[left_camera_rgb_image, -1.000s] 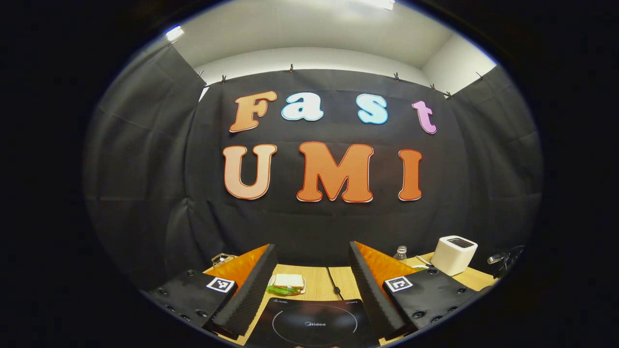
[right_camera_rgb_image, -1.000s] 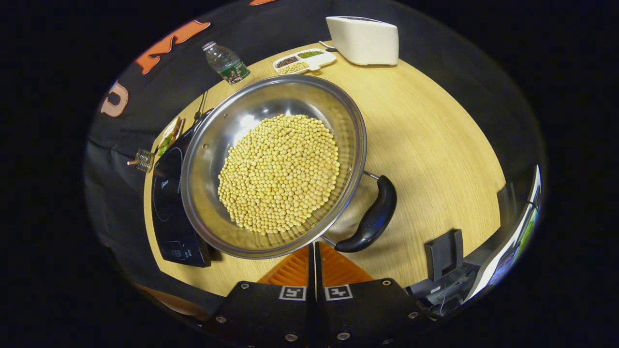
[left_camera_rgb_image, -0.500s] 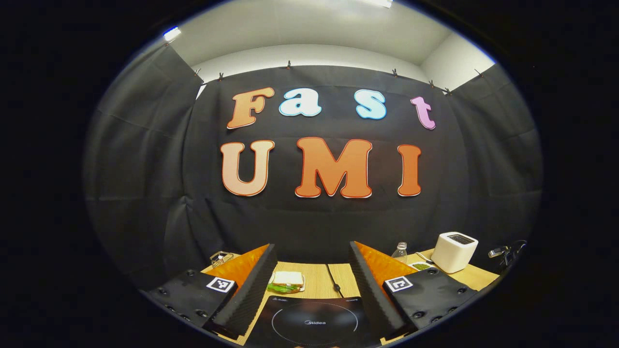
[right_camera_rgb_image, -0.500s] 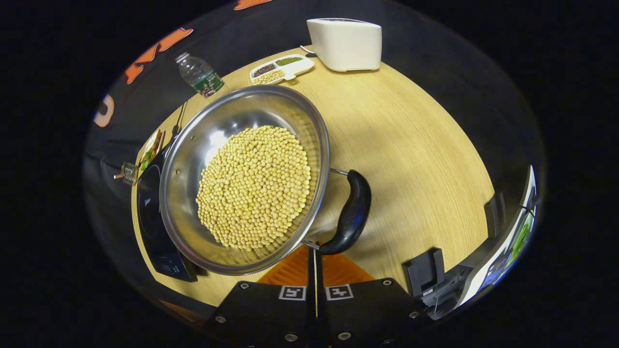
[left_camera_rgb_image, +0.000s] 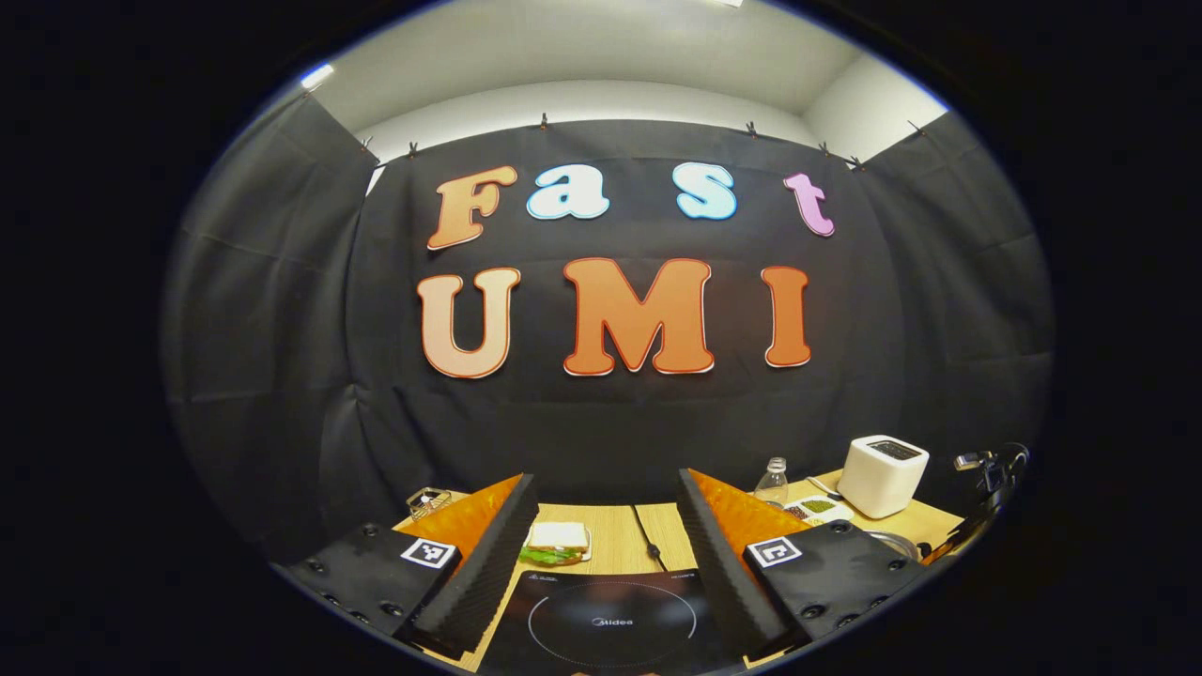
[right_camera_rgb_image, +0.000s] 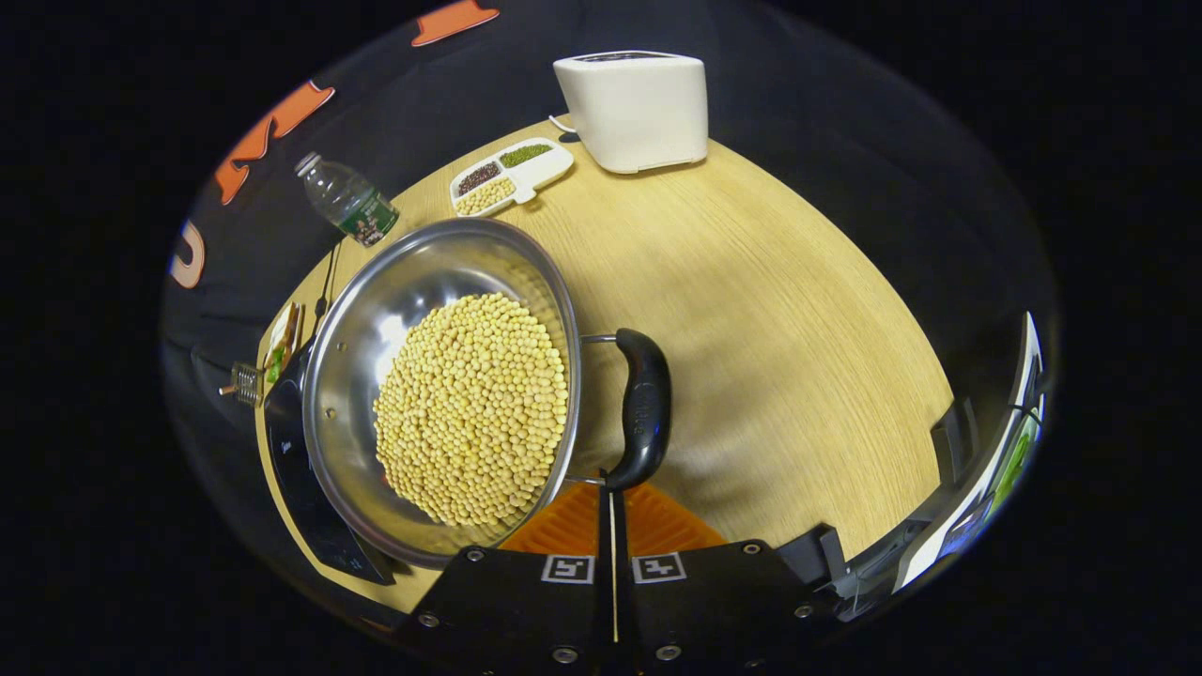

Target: First push the handle of the pot to place it horizontally, then grasp the pot with both hands and set it on the induction cooktop.

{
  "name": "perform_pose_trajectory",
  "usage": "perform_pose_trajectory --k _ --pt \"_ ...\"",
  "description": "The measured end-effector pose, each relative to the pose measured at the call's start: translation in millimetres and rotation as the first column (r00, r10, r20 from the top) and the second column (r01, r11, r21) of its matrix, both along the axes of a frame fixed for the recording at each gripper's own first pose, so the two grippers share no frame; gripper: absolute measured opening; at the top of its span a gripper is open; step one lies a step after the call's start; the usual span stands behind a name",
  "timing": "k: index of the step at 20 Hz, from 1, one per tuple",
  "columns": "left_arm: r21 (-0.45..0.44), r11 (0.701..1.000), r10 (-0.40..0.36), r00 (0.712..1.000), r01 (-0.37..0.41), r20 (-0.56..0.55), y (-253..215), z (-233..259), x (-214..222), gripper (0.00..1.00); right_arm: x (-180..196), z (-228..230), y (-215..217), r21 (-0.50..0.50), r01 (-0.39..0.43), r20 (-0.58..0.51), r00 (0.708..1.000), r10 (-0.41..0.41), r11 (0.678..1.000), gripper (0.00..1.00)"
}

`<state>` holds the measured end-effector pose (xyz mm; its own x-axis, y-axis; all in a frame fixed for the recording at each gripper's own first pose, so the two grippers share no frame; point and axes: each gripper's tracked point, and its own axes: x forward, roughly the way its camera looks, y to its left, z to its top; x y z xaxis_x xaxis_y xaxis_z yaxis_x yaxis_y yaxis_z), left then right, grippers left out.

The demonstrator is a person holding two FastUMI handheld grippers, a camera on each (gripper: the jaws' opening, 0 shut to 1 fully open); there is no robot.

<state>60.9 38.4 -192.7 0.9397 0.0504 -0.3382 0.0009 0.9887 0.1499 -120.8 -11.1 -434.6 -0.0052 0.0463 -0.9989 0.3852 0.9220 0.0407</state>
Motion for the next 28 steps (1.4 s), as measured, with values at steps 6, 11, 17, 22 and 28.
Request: perform_pose_trajectory --k 6,11,17,22,28 --pt "0.014 1.0 -0.027 0.994 0.028 -0.104 -9.1 -36.7 -6.9 0.97 21.0 0.7 -15.8 -0.003 0.035 0.036 0.999 -0.035 0.999 0.01" --pt "-0.013 0.999 -0.053 0.972 0.052 -0.231 -21.5 -82.1 -13.9 0.98 38.0 2.3 -34.7 -0.019 0.058 0.059 0.997 -0.057 0.998 0.01" --pt "-0.056 0.996 -0.088 0.904 0.071 -0.419 -42.6 -150.0 -35.1 0.98 55.1 -2.3 -41.3 -0.012 0.065 0.091 0.994 -0.063 0.998 0.01" --pt "-0.079 0.993 -0.115 0.845 0.086 -0.522 -59.3 -187.6 -47.8 0.98 65.2 -4.2 -46.2 0.004 0.065 0.112 0.992 -0.065 0.998 0.01" --pt "-0.123 0.989 -0.138 0.797 0.08 -0.588 -72.1 -212.6 -52.0 0.98 76.8 29.5 -34.1 0.052 0.006 0.212 0.977 -0.017 0.999 0.01"
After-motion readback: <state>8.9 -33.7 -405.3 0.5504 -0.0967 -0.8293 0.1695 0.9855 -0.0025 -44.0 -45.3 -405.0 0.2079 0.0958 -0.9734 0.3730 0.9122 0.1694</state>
